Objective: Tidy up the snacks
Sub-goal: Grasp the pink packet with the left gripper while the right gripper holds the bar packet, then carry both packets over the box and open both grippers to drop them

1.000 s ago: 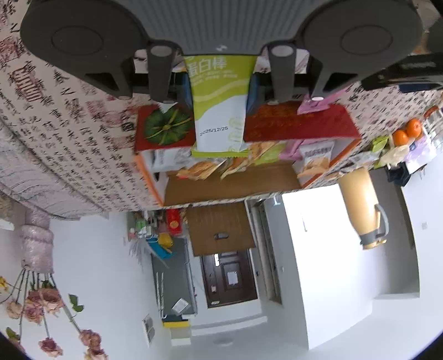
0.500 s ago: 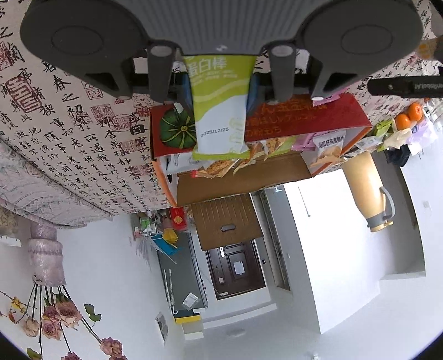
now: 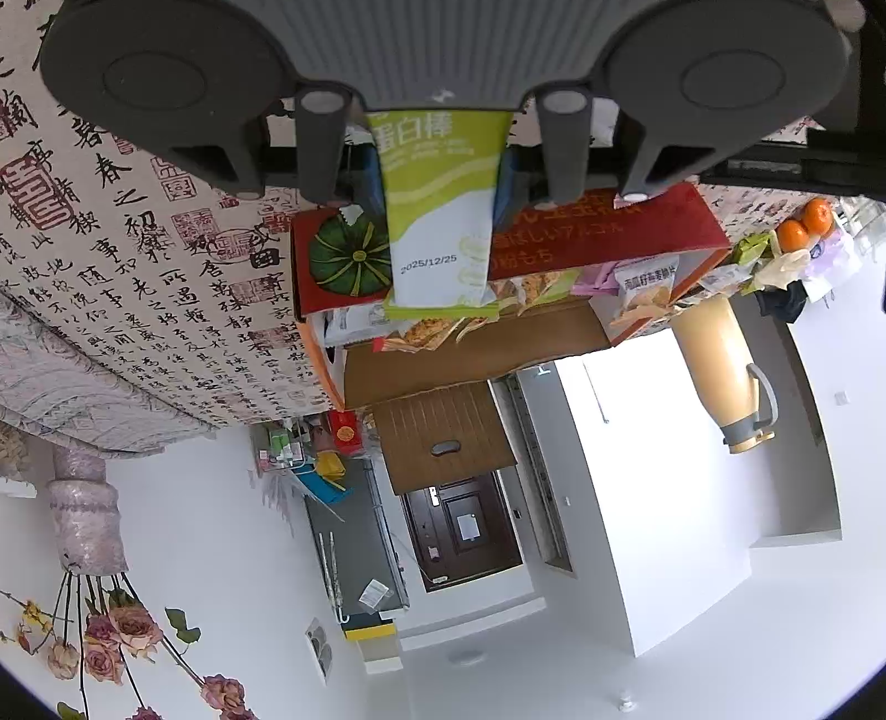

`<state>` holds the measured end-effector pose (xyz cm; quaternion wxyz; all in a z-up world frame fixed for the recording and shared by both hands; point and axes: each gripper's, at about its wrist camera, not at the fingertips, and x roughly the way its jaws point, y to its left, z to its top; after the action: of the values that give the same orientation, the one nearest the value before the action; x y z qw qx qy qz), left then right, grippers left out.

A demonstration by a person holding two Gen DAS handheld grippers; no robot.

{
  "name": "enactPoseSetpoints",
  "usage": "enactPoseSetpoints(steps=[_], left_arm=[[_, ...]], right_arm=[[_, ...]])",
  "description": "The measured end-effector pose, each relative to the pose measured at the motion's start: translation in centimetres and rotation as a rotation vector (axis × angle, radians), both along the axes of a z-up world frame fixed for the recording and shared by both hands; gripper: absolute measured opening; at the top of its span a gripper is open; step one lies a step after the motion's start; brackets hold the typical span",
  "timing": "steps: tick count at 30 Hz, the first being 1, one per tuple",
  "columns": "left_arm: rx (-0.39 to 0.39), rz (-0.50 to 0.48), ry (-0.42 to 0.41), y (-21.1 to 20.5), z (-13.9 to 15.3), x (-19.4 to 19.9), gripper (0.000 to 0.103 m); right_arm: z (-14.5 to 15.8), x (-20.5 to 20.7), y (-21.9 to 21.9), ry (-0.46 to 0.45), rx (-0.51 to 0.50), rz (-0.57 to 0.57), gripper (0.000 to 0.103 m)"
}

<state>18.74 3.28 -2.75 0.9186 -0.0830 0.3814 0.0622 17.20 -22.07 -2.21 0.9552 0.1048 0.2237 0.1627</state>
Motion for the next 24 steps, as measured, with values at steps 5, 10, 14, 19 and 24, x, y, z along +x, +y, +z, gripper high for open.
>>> enactPoseSetpoints(steps=[5, 10, 14, 19, 24], left_arm=[[-0.011, -0.019, 0.024, -0.1, -0.6, 0.6, 0.089], [-0.042, -0.034, 0.018, 0.1, -0.6, 0.6, 0.068], [-0.049, -0.054, 0.009, -0.1, -0.5, 0.4, 0.062], [-0.030, -0.050, -0.007, -0.3, -0.3, 0.0, 0.062], [-0.013, -0.051, -0.045, -0.4, 0.4, -0.9, 0.062]], right_arm=[[-0.1, 0.0, -0.2, 0.000, 0.011, 0.008, 0.037], [-0.1, 0.0, -0.3, -0.003, 0.015, 0.006, 0.037], [-0.1, -0.1, -0.2, -0.005, 0.011, 0.002, 0.037], [-0.1, -0.2, -0.1, -0.018, 0.010, 0.004, 0.037], [0.1, -0.5, 0.0, -0.030, 0.008, 0.000, 0.037]])
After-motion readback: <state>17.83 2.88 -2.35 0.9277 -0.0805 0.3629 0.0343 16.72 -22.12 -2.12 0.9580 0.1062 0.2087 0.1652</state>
